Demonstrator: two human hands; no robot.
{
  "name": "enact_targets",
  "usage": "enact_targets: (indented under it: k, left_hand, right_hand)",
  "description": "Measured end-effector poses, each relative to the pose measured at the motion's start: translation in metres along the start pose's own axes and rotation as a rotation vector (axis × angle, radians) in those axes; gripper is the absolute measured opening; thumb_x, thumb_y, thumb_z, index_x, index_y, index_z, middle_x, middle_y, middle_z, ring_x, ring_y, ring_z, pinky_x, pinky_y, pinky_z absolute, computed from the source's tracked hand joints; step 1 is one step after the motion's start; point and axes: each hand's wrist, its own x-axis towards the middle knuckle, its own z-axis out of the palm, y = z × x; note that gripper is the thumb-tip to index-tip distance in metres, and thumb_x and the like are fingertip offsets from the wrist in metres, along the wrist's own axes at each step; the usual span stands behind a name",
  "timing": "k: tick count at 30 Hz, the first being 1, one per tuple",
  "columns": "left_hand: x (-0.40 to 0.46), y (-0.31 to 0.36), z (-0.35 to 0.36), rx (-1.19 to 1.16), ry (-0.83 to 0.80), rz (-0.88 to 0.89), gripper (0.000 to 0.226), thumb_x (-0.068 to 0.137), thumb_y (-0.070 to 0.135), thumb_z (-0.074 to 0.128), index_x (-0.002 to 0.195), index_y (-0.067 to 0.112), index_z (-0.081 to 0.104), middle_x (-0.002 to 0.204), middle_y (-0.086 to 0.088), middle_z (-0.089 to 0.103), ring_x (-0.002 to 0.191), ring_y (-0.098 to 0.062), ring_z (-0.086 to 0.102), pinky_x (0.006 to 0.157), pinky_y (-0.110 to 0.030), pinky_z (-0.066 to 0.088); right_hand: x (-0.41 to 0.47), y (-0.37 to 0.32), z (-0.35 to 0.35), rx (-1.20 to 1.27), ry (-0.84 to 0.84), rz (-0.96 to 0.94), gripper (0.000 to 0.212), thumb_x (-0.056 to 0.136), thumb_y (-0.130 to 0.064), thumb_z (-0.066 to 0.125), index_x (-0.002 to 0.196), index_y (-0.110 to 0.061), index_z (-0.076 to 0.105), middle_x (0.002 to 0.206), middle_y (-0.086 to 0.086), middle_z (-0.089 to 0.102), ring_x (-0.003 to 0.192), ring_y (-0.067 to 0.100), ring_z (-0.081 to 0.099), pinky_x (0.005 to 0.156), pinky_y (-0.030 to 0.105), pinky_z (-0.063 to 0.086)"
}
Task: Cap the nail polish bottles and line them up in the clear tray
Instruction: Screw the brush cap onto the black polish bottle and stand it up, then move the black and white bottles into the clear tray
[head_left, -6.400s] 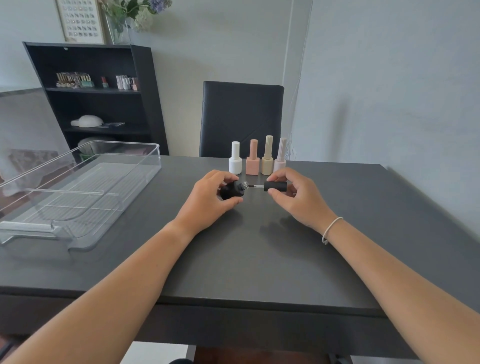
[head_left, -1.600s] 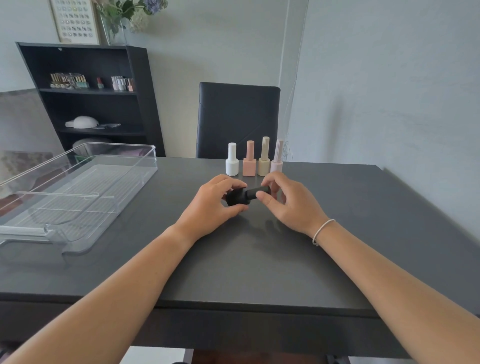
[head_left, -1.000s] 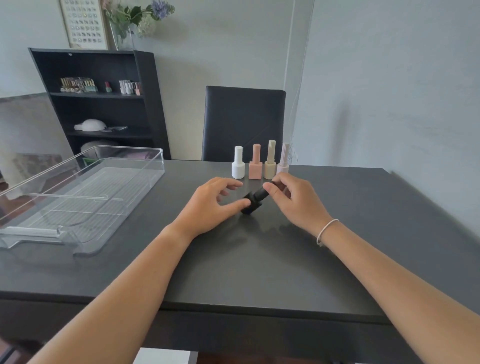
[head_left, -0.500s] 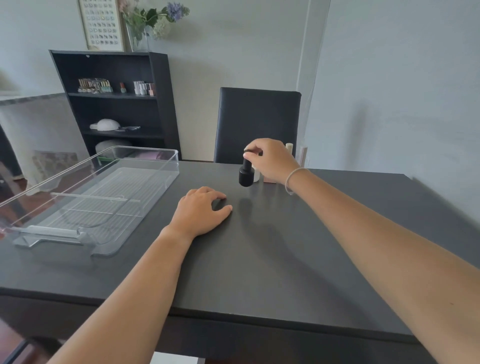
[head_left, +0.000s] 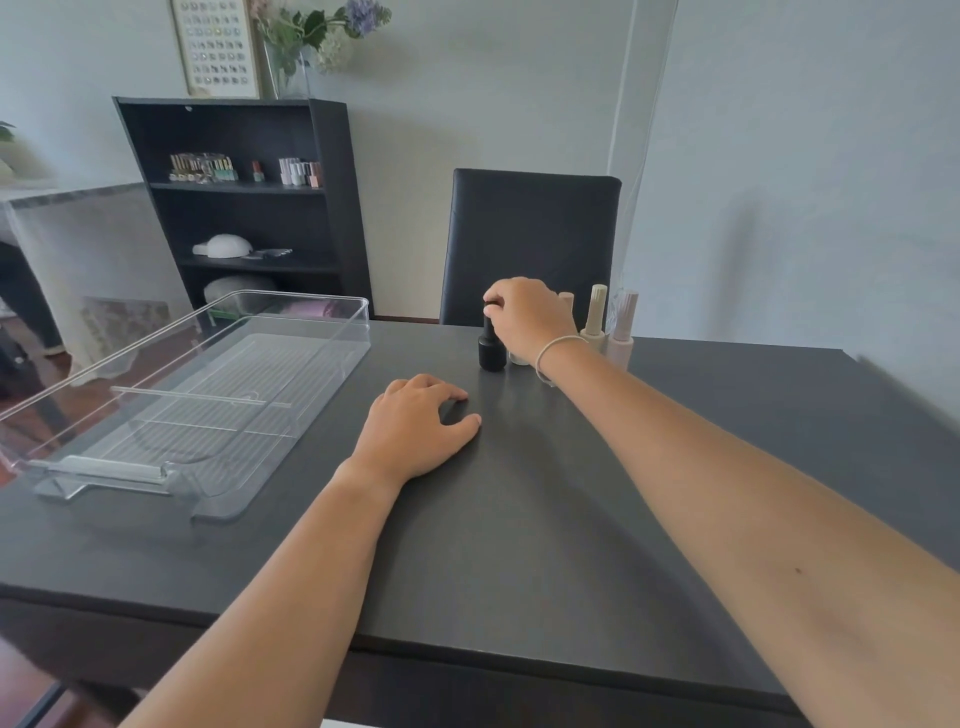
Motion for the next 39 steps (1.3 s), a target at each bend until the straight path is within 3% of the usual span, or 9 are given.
enact_targets:
  k: [3, 8, 11, 14, 20, 25, 29, 34, 39]
  left_hand:
    - [0.0, 0.0, -0.001, 0.002, -0.001, -0.004, 0.038, 0.084, 0.047, 0.054, 0.117, 0.029, 0.058, 0.129, 0.003, 0.052, 0.123, -0.022, 0.039, 0.104, -0.035, 0.03]
    - [0.001, 0.0, -0.001, 0.005, -0.004, -0.01, 0.038, 0.084, 0.047, 0.054, 0.117, 0.029, 0.058, 0.13, 0.003, 0.052, 0.123, -0.023, 0.039, 0.103, -0.034, 0.03]
    - [0.004, 0.0, -0.001, -0.018, 0.004, -0.029, 0.037, 0.083, 0.046, 0.056, 0.116, 0.029, 0.059, 0.128, 0.002, 0.054, 0.121, -0.023, 0.041, 0.101, -0.034, 0.032]
    - [0.015, 0.004, -0.003, -0.166, 0.076, -0.05, 0.038, 0.082, 0.04, 0.06, 0.117, 0.024, 0.059, 0.126, -0.001, 0.056, 0.115, -0.021, 0.049, 0.096, -0.032, 0.037]
    - [0.058, 0.02, -0.018, -0.314, 0.249, 0.009, 0.037, 0.083, 0.027, 0.063, 0.118, 0.018, 0.059, 0.119, -0.004, 0.059, 0.094, -0.009, 0.048, 0.085, -0.021, 0.037]
    - [0.088, 0.03, -0.021, -0.355, 0.218, 0.053, 0.037, 0.083, 0.022, 0.064, 0.118, 0.016, 0.058, 0.119, -0.003, 0.058, 0.093, -0.009, 0.051, 0.078, -0.012, 0.034]
    - [0.1, 0.031, -0.015, -0.373, 0.195, 0.041, 0.033, 0.081, 0.02, 0.066, 0.114, 0.016, 0.061, 0.108, 0.003, 0.057, 0.091, -0.01, 0.052, 0.081, -0.019, 0.036]
    - [0.106, 0.027, -0.01, -0.418, 0.207, 0.038, 0.018, 0.08, 0.014, 0.067, 0.098, 0.015, 0.066, 0.088, 0.004, 0.06, 0.068, -0.002, 0.053, 0.063, -0.007, 0.039]
    - [0.105, 0.027, -0.009, -0.435, 0.228, 0.042, 0.018, 0.081, 0.012, 0.066, 0.099, 0.012, 0.066, 0.086, 0.003, 0.059, 0.069, -0.001, 0.053, 0.055, 0.004, 0.036]
  right_hand:
    - [0.001, 0.0, 0.003, -0.006, 0.01, 0.003, 0.025, 0.094, -0.021, 0.042, 0.108, -0.02, 0.063, 0.115, 0.003, 0.065, 0.104, 0.026, 0.057, 0.092, 0.038, 0.03]
    - [-0.001, -0.002, -0.003, -0.043, -0.009, -0.007, 0.027, 0.093, -0.025, 0.045, 0.113, -0.021, 0.062, 0.117, 0.002, 0.065, 0.108, 0.027, 0.057, 0.101, 0.046, 0.031]
    - [-0.003, -0.001, -0.015, -0.006, -0.015, -0.036, 0.029, 0.091, -0.028, 0.049, 0.116, -0.018, 0.061, 0.119, 0.004, 0.063, 0.108, 0.029, 0.057, 0.094, 0.043, 0.041]
    - [-0.001, 0.007, -0.03, -0.004, 0.001, -0.059, 0.029, 0.091, -0.024, 0.049, 0.116, -0.017, 0.061, 0.119, 0.004, 0.061, 0.107, 0.028, 0.057, 0.088, 0.038, 0.044]
    - [0.004, 0.019, -0.041, -0.06, -0.033, -0.061, 0.033, 0.091, -0.018, 0.047, 0.123, -0.019, 0.055, 0.13, 0.001, 0.056, 0.114, 0.025, 0.054, 0.096, 0.043, 0.045]
    - [0.01, 0.02, -0.037, -0.128, -0.118, -0.051, 0.036, 0.091, -0.018, 0.046, 0.126, -0.021, 0.052, 0.134, 0.002, 0.053, 0.117, 0.024, 0.053, 0.094, 0.039, 0.045]
    - [0.013, 0.02, -0.035, -0.174, -0.14, -0.038, 0.032, 0.092, -0.014, 0.044, 0.12, -0.02, 0.056, 0.126, 0.006, 0.059, 0.108, 0.026, 0.057, 0.084, 0.034, 0.044]
    - [0.014, 0.019, -0.036, -0.202, -0.151, -0.046, 0.03, 0.088, -0.009, 0.045, 0.112, -0.019, 0.061, 0.119, 0.007, 0.062, 0.103, 0.028, 0.059, 0.082, 0.035, 0.045]
    - [0.012, 0.017, -0.037, -0.151, -0.156, -0.04, 0.029, 0.088, -0.011, 0.045, 0.11, -0.019, 0.061, 0.12, 0.006, 0.061, 0.105, 0.028, 0.058, 0.086, 0.036, 0.047]
